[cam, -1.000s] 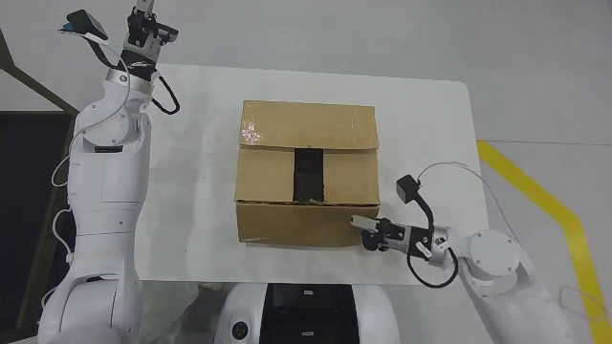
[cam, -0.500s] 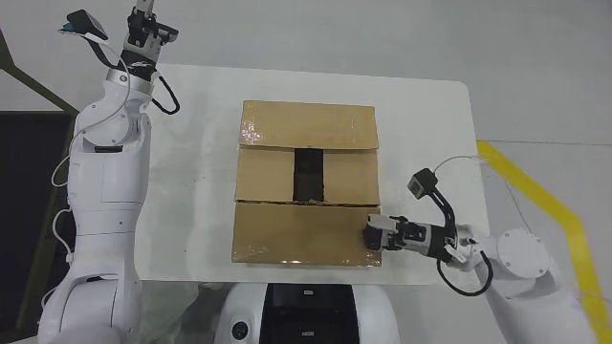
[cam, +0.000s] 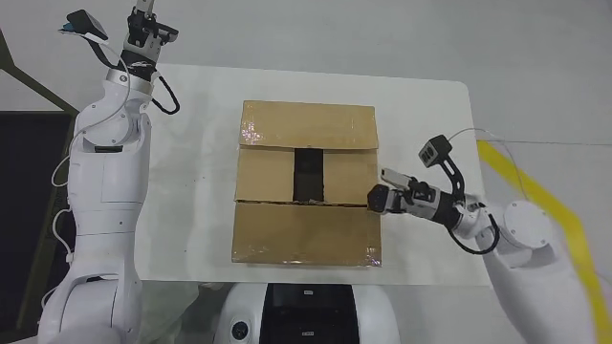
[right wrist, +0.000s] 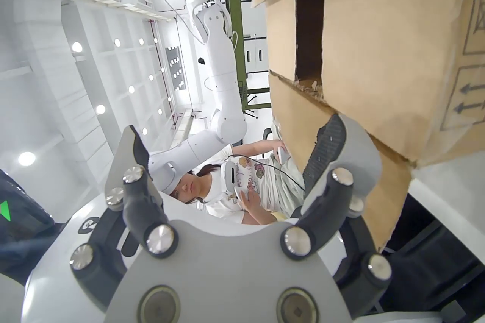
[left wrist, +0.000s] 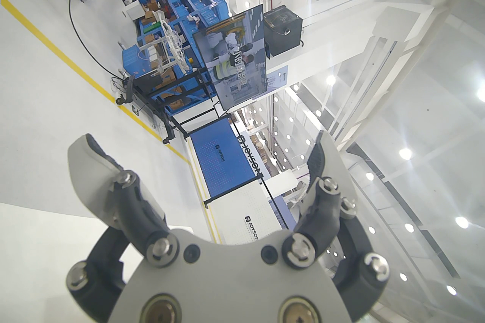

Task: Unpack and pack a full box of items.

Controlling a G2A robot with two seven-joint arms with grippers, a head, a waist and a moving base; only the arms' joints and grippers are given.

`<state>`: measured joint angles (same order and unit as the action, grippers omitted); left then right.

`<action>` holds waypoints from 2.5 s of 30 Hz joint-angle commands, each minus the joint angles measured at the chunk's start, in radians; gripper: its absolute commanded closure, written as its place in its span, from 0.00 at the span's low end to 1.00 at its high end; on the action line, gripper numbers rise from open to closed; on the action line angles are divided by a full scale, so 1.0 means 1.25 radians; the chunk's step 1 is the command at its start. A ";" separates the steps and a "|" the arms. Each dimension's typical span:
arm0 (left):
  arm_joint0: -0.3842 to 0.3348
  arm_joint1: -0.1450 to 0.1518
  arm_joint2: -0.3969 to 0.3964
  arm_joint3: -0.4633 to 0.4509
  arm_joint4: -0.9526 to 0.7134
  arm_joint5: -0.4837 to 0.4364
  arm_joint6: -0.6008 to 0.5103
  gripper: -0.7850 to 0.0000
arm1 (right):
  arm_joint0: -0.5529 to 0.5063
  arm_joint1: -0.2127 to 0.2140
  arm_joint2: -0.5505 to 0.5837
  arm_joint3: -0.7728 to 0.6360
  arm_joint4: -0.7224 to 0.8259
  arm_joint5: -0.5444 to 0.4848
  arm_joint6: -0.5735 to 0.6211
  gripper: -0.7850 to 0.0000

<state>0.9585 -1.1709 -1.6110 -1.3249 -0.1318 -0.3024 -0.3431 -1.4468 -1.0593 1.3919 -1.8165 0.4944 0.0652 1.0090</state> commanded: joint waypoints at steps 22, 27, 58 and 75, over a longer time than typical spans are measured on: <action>0.000 0.000 0.000 0.000 0.000 0.000 0.000 0.00 | 0.225 -0.030 -0.130 0.234 0.016 -0.028 -0.073 0.00; 0.000 0.000 0.000 0.000 0.000 0.000 0.000 0.00 | 0.251 -0.034 -0.140 0.253 0.026 -0.041 -0.072 0.00; 0.000 0.000 0.000 0.000 0.000 0.000 0.000 0.00 | 0.424 -0.073 -0.208 0.312 0.062 -0.118 -0.148 0.00; 0.000 0.000 0.000 0.000 0.000 0.000 0.000 0.00 | 0.451 -0.082 -0.219 0.349 0.067 -0.128 -0.161 0.00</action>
<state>0.9585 -1.1709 -1.6110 -1.3249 -0.1318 -0.3024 -0.3431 -0.8826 -1.1614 1.1180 -1.3804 0.5782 -0.0943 0.8074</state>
